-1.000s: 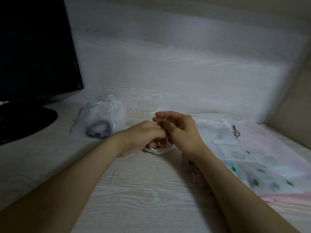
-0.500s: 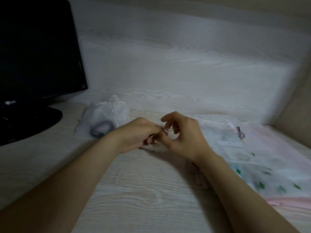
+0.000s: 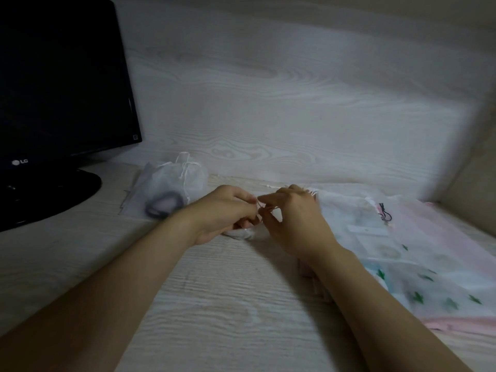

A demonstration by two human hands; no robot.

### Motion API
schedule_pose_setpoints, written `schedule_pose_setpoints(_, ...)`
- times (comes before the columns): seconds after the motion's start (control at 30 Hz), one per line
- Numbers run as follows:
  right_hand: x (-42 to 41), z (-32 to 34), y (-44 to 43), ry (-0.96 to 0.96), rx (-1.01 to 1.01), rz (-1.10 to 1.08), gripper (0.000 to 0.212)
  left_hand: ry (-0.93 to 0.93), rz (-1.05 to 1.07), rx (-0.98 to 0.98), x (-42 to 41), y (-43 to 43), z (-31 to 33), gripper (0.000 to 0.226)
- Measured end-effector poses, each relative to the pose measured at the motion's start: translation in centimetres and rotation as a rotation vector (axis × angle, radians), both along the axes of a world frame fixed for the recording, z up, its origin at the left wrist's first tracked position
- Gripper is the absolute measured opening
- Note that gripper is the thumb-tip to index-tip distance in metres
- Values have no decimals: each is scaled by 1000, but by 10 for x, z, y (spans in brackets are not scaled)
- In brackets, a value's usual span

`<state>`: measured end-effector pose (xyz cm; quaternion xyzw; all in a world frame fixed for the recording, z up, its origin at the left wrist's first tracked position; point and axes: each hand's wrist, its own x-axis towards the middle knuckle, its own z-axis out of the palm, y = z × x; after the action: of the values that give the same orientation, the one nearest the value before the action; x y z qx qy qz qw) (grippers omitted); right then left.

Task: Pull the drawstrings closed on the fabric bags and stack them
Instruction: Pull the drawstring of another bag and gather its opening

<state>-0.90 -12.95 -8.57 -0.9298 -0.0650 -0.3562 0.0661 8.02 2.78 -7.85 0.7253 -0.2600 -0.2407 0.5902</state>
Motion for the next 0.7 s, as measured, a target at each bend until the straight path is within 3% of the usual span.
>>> schedule_pose_setpoints(0.07,0,1,0,-5,62,-8,23,-4,75,-1,2,0,-2,38)
schedule_pose_setpoints(0.17,0,2,0,4,12,27,13,-83,92,-13,4,2,-2,45)
schedule_pose_setpoints(0.37,7,-5,-9,99,7,-17,18,-358,92,-3,-4,1,0,24)
schedule_pose_setpoints(0.57,5,-3,-1,181,503,-48,17,-805,243,146,2,1,-5,23)
schedule_pose_setpoints(0.7,4,1,4,303,794,-12,34,-850,287,166,7,-2,-11,28)
